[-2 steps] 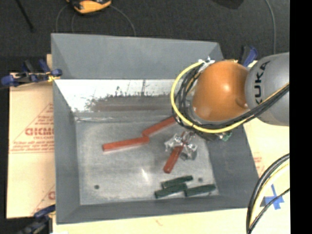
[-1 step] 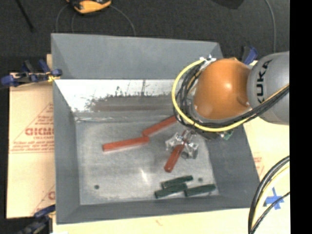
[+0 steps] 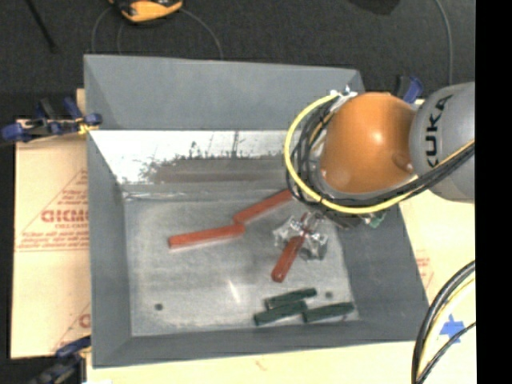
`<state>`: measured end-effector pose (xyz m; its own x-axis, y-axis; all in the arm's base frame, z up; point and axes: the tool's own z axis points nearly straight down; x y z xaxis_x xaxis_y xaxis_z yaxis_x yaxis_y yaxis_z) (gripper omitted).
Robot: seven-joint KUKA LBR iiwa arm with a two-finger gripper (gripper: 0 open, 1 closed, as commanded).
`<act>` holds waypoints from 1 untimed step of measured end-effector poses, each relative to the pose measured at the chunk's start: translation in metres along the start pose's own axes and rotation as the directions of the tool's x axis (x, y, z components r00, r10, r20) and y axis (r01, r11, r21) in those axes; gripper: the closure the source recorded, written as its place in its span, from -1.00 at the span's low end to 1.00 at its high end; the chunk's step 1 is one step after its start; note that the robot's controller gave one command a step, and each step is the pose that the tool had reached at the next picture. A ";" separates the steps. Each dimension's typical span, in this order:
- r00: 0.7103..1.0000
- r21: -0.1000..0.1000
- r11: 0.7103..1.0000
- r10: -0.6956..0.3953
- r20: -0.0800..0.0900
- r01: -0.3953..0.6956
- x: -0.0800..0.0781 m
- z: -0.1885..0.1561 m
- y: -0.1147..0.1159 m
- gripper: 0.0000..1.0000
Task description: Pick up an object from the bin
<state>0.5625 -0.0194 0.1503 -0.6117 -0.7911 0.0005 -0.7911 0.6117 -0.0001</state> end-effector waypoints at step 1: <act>1.000 0.001 1.000 0.000 0.000 0.000 0.000 -0.014 0.000 1.00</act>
Offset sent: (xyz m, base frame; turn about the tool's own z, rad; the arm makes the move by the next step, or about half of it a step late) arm 0.0000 0.0000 0.0160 0.0000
